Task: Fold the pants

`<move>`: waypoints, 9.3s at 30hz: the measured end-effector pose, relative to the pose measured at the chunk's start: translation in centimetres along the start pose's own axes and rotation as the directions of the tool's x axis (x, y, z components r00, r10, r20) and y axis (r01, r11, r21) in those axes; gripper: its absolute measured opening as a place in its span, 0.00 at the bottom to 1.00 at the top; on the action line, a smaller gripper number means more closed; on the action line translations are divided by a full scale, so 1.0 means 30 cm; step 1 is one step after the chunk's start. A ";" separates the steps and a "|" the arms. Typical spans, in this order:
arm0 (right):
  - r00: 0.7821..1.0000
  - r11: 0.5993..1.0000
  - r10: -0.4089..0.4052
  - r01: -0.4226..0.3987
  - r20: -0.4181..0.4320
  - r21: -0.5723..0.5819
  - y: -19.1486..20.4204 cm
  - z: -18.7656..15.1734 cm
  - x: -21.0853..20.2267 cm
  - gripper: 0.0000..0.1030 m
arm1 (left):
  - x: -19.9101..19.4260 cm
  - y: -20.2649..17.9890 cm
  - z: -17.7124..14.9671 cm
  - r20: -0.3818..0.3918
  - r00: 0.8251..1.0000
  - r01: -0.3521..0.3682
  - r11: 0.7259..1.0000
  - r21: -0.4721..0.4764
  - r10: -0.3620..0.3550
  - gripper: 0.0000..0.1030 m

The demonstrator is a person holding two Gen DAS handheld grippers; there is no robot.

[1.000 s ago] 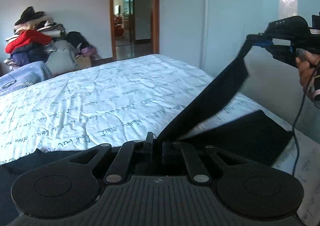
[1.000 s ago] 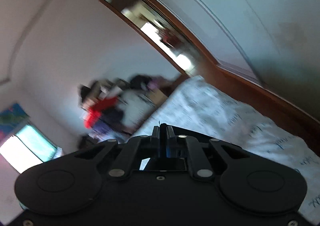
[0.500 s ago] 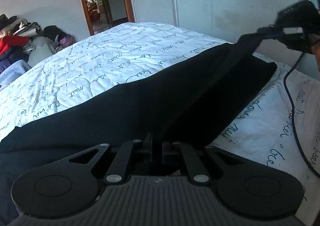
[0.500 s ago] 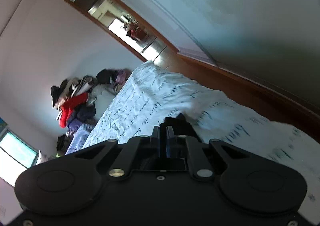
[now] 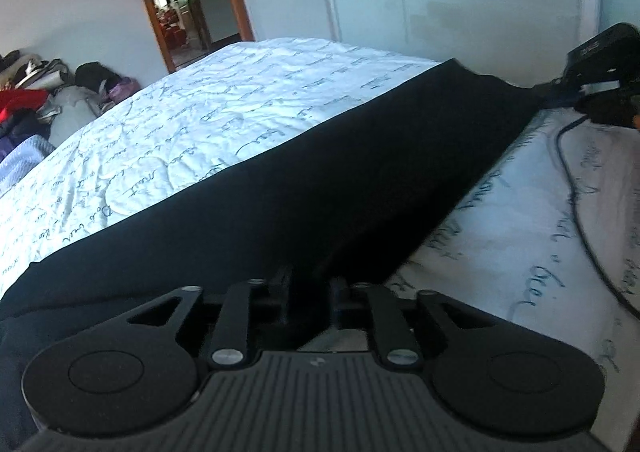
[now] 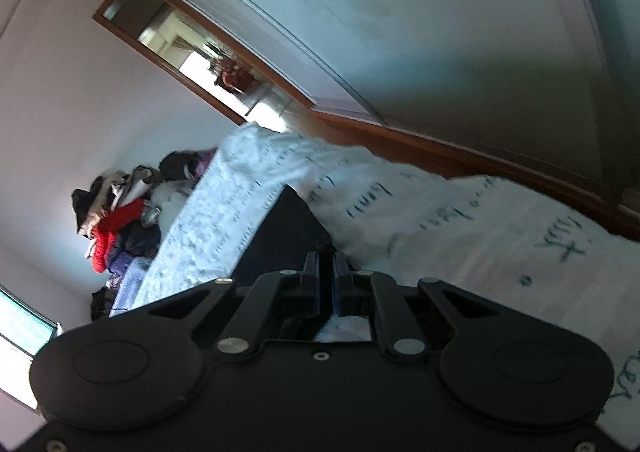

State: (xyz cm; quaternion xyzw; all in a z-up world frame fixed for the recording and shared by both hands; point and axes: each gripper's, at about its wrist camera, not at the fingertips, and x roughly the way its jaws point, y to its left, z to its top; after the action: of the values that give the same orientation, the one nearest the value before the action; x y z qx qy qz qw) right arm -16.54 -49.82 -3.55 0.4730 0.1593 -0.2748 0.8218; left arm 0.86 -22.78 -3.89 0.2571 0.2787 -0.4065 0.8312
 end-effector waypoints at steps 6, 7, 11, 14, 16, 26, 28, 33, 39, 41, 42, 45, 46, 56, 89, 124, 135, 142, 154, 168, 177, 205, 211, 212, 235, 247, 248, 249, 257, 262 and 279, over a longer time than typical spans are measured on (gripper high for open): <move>0.981 0.954 -0.058 0.109 0.184 -0.280 0.195 -0.012 -0.082 0.31 | -0.127 0.034 -0.017 0.073 0.997 0.027 1.000 -0.005 -0.026 0.64; 0.989 0.929 -0.025 0.076 0.144 -0.363 0.254 -0.024 -0.065 0.32 | -0.143 0.045 -0.018 0.082 0.997 0.010 1.000 -0.012 -0.009 0.65; 0.989 0.801 0.074 -0.136 -0.128 -0.583 0.443 -0.136 0.084 0.56 | -0.173 0.138 -0.029 0.077 0.991 -0.100 0.990 -0.102 0.108 0.73; 0.972 0.725 0.007 -0.167 -0.235 -0.669 0.485 -0.209 0.200 0.57 | -0.165 0.253 -0.062 0.011 0.973 -0.222 0.956 -0.193 0.229 0.79; 0.965 0.693 -0.077 -0.130 -0.252 -0.709 0.476 -0.231 0.256 0.57 | -0.149 0.345 -0.098 -0.071 0.955 -0.296 0.921 -0.253 0.288 0.80; 0.946 0.489 0.083 -0.311 -0.312 -0.815 0.730 -0.459 0.180 0.58 | -0.156 0.639 -0.238 -0.268 0.888 -0.460 0.733 -0.501 0.373 0.82; 0.918 0.441 0.042 -0.371 -0.394 -0.817 0.759 -0.540 0.228 0.58 | -0.145 0.633 -0.257 -0.306 0.878 -0.474 0.760 -0.445 0.368 0.82; 0.897 0.340 -0.056 -0.396 -0.439 -0.853 0.717 -0.614 0.200 0.58 | -0.195 0.609 -0.321 -0.303 0.877 -0.472 0.791 -0.390 0.373 0.85; 0.906 0.373 0.068 -0.411 -0.417 -0.832 0.836 -0.582 0.158 0.60 | -0.185 0.650 -0.272 -0.262 0.877 -0.480 0.735 -0.480 0.402 0.89; 0.883 0.379 0.106 -0.462 -0.458 -0.802 0.885 -0.624 0.195 0.65 | -0.147 0.653 -0.273 -0.299 0.866 -0.499 0.730 -0.466 0.401 0.89; 0.864 0.371 0.101 -0.493 -0.493 -0.787 0.894 -0.656 0.211 0.66 | -0.126 0.647 -0.279 -0.331 0.856 -0.513 0.737 -0.441 0.398 0.90; 0.829 0.322 0.002 -0.530 -0.560 -0.784 0.888 -0.764 0.279 0.66 | -0.154 0.612 -0.323 -0.322 0.847 -0.526 0.756 -0.389 0.423 0.97; 0.828 0.281 -0.030 -0.530 -0.559 -0.800 0.876 -0.797 0.280 0.66 | -0.177 0.608 -0.332 -0.320 0.842 -0.534 0.757 -0.377 0.434 0.99; 0.858 -0.017 0.090 -0.506 -0.506 -0.862 1.103 -0.901 0.182 0.61 | -0.370 0.832 -0.427 -0.395 0.725 -0.679 0.489 -0.547 0.564 0.97; 0.988 0.987 0.155 -0.155 -0.006 -0.045 0.230 -0.199 0.064 0.72 | -0.212 0.593 -0.173 -0.251 0.848 -0.530 0.741 -0.414 0.467 0.99; 0.995 0.788 0.050 0.015 0.088 -0.615 0.381 -0.129 0.126 0.10 | 0.075 0.328 0.158 -0.093 0.992 0.018 0.821 -0.570 -0.087 0.97; 1.000 0.490 0.026 -0.002 0.013 -0.872 0.503 -0.310 0.129 0.10 | 0.232 0.286 0.256 0.156 0.897 0.382 0.549 -0.744 -0.413 0.98; 0.998 0.445 0.066 -0.048 -0.020 -0.894 0.519 -0.355 0.060 0.10 | 0.402 0.278 0.244 0.162 0.838 0.388 0.360 -0.848 -0.521 0.98; 0.997 0.284 0.075 -0.022 0.000 -0.958 0.552 -0.447 0.040 0.18 | 0.384 0.288 0.234 0.065 0.879 0.322 0.487 -0.812 -0.472 0.15; 0.994 0.205 0.085 -0.091 -0.075 -0.974 0.655 -0.504 -0.015 0.08 | 0.220 0.334 0.211 0.058 0.948 0.260 0.659 -0.706 -0.312 0.05; 0.943 0.101 0.191 -0.294 -0.271 -0.951 0.827 -0.694 0.006 0.08 | 0.074 0.541 0.097 -0.049 0.996 0.020 0.743 -0.669 -0.070 0.05; 0.936 0.269 -0.058 -0.319 -0.346 -0.909 0.713 -0.596 0.136 0.14 | 0.034 0.528 -0.048 -0.226 0.946 -0.310 0.851 -0.424 0.231 0.71; 0.945 0.402 0.052 -0.315 -0.322 -0.860 0.658 -0.515 0.050 0.54 | 0.025 0.466 -0.009 -0.192 0.953 -0.294 0.870 -0.396 0.235 0.75; 0.941 0.400 0.053 -0.327 -0.335 -0.856 0.654 -0.529 0.053 0.54 | 0.034 0.460 -0.001 -0.194 0.954 -0.288 0.870 -0.401 0.226 0.75; 0.788 0.881 0.265 -0.432 -0.556 -0.193 0.576 -0.216 0.681 0.28 | 0.095 0.059 0.049 -0.086 0.972 -0.228 0.968 -0.106 0.220 0.79; 0.933 0.769 0.133 -0.310 -0.334 -0.559 0.685 -0.242 0.475 0.43 | 0.001 0.205 0.015 -0.093 0.959 -0.285 0.922 -0.263 0.269 0.85; 0.934 0.743 0.145 -0.321 -0.328 -0.587 0.687 -0.248 0.433 0.43 | -0.011 0.242 0.003 -0.106 0.949 -0.317 0.900 -0.298 0.299 0.87; 0.926 0.716 0.156 -0.346 -0.344 -0.607 0.695 -0.264 0.402 0.43 | -0.020 0.284 -0.012 -0.122 0.939 -0.343 0.875 -0.342 0.321 0.88; 0.916 0.483 -0.037 -0.333 -0.399 -0.810 0.706 -0.458 0.319 0.55 | -0.012 0.481 -0.141 -0.258 0.944 -0.318 0.780 -0.540 0.206 0.90; 0.958 0.227 0.037 -0.285 -0.285 -0.931 0.880 -0.543 0.152 0.67 | -0.141 0.575 -0.169 -0.232 0.925 -0.379 0.690 -0.616 0.301 0.91; 0.815 -0.565 0.310 -0.256 -0.489 -0.785 1.368 -1.345 0.003 0.77 | -0.708 1.143 -0.701 -0.587 0.549 -0.781 0.113 -0.615 0.595 0.92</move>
State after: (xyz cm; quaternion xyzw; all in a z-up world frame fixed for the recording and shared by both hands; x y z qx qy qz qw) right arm 8.19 1.53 4.48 -0.4183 0.1457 0.2460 0.8621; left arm 12.67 20.70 2.30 -0.0370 0.3611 0.2437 0.8993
